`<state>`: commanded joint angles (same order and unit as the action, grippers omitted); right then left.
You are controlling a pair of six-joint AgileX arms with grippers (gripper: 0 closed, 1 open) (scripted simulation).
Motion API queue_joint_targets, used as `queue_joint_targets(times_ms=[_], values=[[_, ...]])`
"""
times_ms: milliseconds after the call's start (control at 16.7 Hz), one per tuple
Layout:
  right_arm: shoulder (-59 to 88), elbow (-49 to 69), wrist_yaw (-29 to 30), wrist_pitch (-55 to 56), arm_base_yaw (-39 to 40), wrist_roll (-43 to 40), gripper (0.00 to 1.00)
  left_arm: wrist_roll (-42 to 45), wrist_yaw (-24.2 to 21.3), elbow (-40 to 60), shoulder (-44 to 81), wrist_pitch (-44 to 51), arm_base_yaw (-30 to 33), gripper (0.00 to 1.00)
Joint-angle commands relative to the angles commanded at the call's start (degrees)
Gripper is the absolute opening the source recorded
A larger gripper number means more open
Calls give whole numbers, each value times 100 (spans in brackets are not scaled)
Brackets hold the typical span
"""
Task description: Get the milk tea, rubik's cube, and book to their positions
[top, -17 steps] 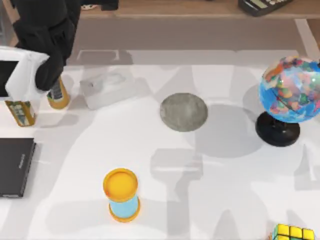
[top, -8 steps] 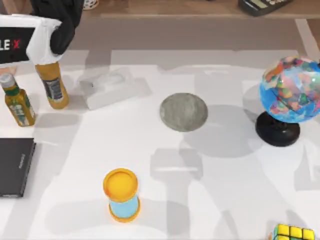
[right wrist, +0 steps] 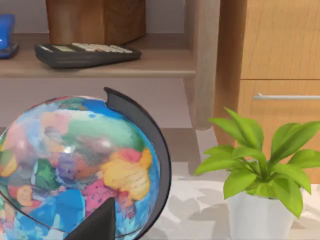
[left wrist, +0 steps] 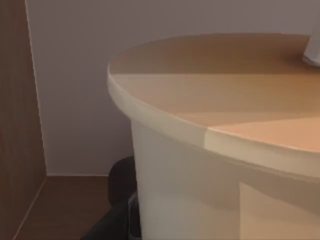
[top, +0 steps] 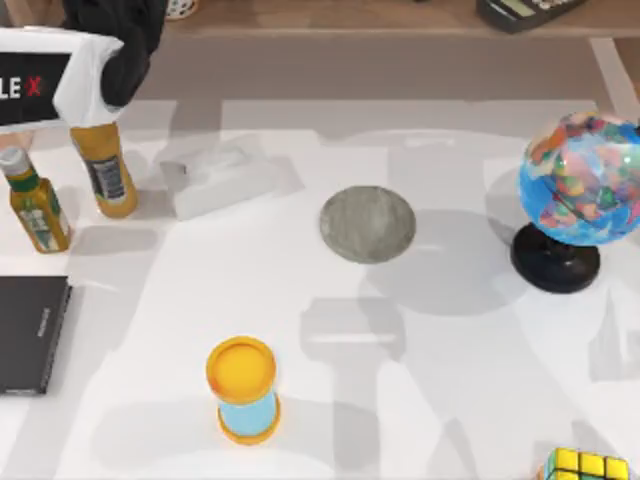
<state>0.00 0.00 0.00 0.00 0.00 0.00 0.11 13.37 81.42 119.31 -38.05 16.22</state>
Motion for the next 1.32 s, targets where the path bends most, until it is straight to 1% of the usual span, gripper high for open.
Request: queue_joint_targets(times_ms=[600,660,1200,1320], values=[[0,0,0,0,0,0,100,0,0,0,0,0,0,2],[0,0,0,0,0,0,100,0,0,0,0,0,0,0],[0,0,0,0,0,0,100,9,8,-17,-30,-6,23,0],[0,0,0,0,0,0,100,14,64,-228,-233,-64,67,0]])
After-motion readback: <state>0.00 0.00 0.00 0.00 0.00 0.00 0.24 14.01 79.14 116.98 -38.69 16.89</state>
